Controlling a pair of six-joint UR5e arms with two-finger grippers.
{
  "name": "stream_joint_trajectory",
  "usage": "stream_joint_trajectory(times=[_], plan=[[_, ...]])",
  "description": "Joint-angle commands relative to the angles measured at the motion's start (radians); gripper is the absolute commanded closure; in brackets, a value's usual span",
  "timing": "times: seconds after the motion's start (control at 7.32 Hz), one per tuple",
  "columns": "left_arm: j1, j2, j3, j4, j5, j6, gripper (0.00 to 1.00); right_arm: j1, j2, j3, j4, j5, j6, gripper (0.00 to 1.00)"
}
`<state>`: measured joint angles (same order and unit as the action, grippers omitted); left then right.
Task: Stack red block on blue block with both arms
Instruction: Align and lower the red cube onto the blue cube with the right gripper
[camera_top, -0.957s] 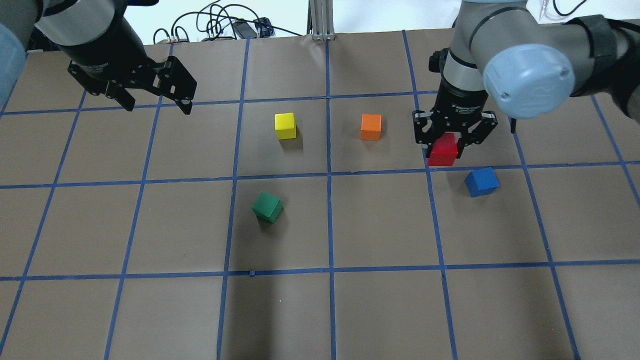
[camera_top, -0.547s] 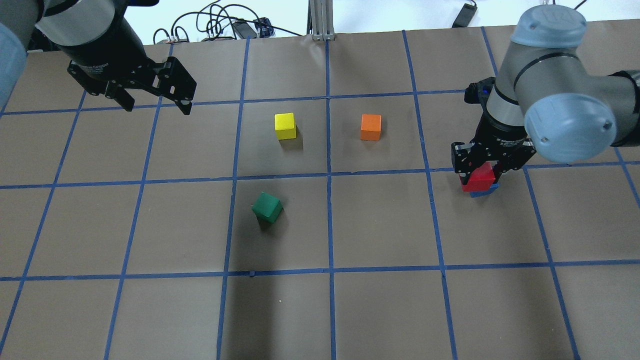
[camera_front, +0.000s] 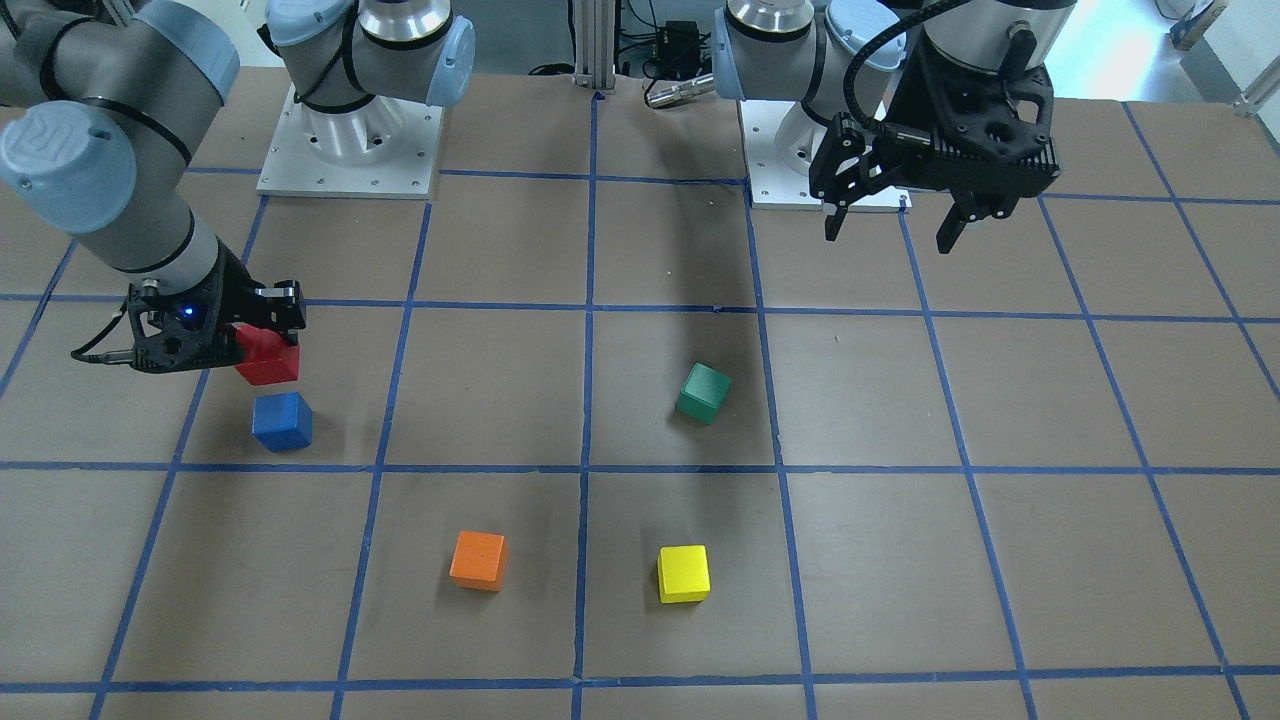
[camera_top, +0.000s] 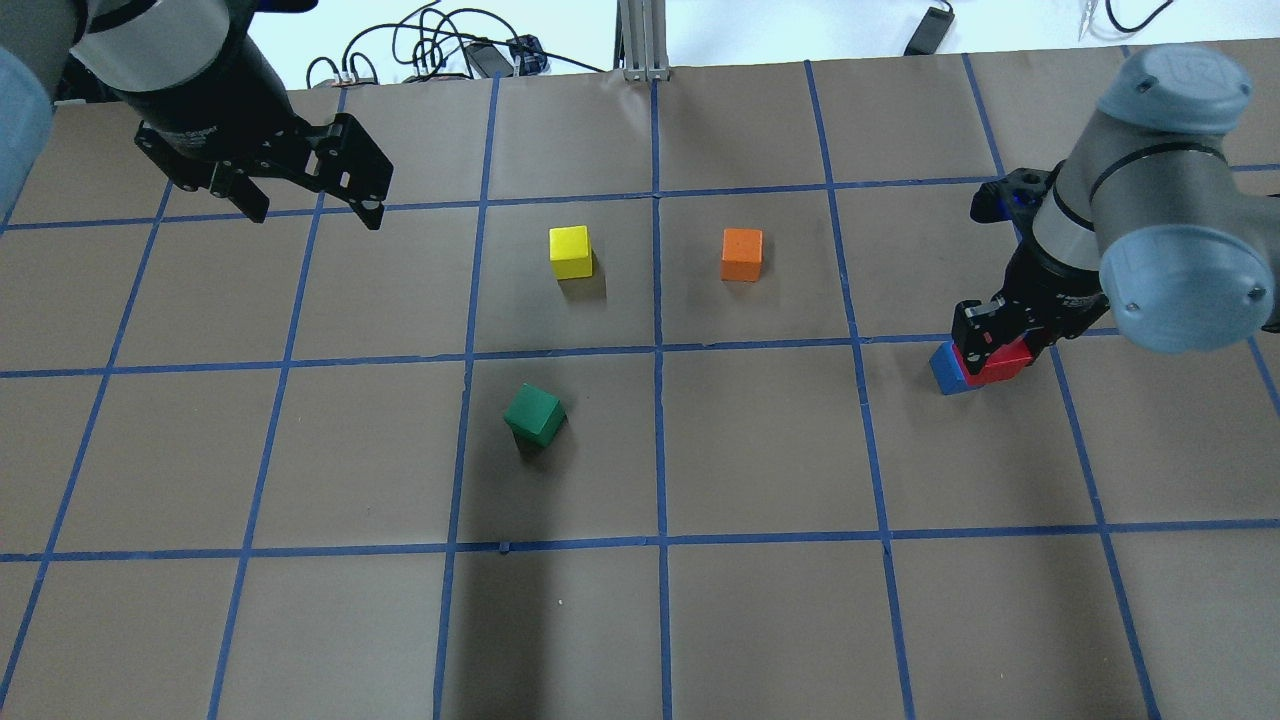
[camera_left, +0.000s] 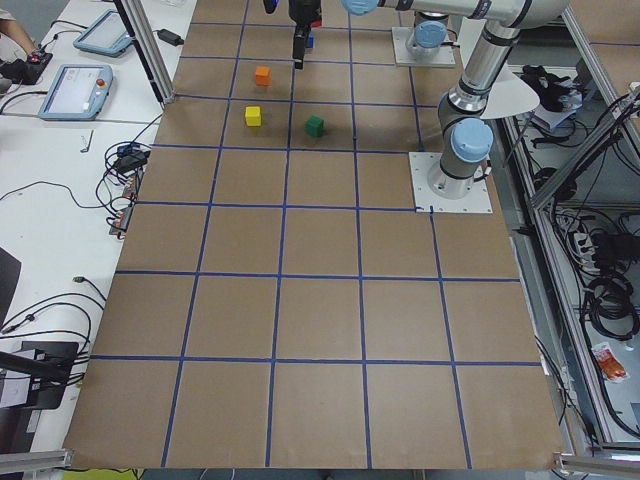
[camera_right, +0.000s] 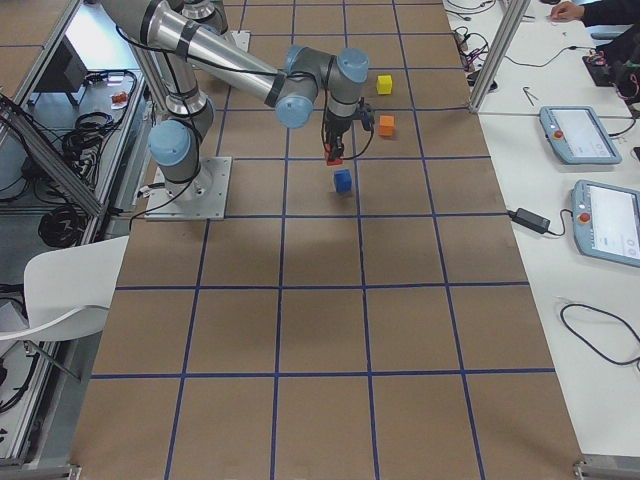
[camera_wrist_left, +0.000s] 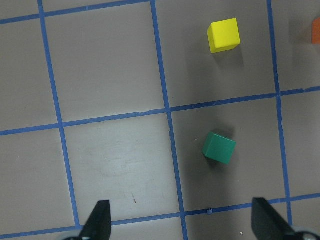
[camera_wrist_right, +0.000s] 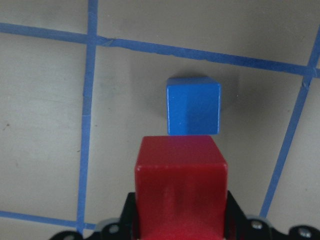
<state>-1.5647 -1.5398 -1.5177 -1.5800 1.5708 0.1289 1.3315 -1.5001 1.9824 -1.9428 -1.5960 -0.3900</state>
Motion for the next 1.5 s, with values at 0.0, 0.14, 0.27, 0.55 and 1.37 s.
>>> stream_joint_trajectory(times=[0.0, 0.14, 0.27, 0.55, 1.37], plan=[[0.0, 0.0, 0.001, 0.0, 0.0, 0.0, 0.0, -0.023, 0.003, 0.097, -0.207, 0.004, -0.03, 1.0], [0.0, 0.001, -0.001, 0.0, 0.0, 0.0, 0.0, -0.023, 0.012, 0.095, -0.214, 0.004, -0.024, 1.0], [0.0, 0.0, -0.001, 0.0, 0.0, 0.0, 0.0, -0.023, 0.027, 0.09, -0.214, 0.004, -0.017, 1.0], [0.0, 0.0, -0.001, 0.0, 0.0, 0.0, 0.0, -0.023, 0.044, 0.087, -0.219, 0.005, -0.013, 1.0], [0.0, -0.003, 0.002, 0.0, -0.003, 0.0, 0.0, -0.021, 0.101, 0.026, -0.203, 0.045, -0.012, 1.0]])
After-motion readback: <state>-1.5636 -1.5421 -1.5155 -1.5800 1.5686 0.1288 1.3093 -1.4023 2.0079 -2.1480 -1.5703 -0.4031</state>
